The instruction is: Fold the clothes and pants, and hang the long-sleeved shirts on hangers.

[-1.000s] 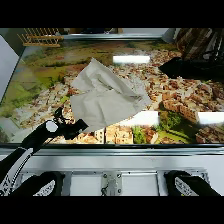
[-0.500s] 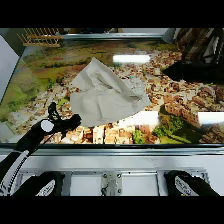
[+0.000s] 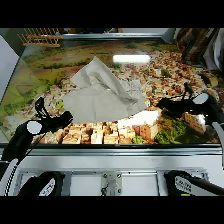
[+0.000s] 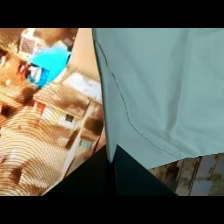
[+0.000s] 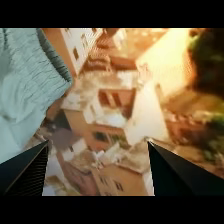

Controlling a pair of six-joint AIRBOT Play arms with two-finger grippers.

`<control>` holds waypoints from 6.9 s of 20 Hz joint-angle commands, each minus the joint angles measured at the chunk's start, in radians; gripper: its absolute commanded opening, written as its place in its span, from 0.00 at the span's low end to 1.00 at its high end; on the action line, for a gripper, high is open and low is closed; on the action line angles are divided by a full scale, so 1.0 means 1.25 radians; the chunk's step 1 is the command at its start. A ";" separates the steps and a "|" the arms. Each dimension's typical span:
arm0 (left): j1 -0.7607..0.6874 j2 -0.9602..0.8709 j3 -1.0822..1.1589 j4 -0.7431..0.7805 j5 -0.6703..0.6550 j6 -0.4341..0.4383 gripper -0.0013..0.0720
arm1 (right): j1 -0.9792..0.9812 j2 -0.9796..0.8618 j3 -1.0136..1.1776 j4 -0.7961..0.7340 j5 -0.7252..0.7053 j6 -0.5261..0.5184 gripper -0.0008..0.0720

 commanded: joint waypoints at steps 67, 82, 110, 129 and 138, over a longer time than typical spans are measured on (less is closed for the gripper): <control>-0.038 -0.293 0.605 -0.052 -0.298 0.228 0.02 | 0.146 0.144 0.243 -0.291 0.312 0.049 0.02; -0.157 -0.184 0.101 -0.063 -0.077 0.227 0.04 | 0.165 0.194 -0.053 -0.256 0.309 0.049 0.29; -0.253 -0.001 0.244 -0.063 -0.087 0.137 0.02 | -0.261 -0.149 0.020 0.097 0.255 -0.449 1.00; -0.253 -0.001 0.244 -0.063 -0.066 0.122 0.03 | -0.129 -0.210 0.019 0.244 0.228 -0.519 0.02; -0.253 -0.001 0.244 -0.063 -0.067 0.122 0.03 | -0.334 -0.052 0.238 0.245 0.020 -0.426 0.02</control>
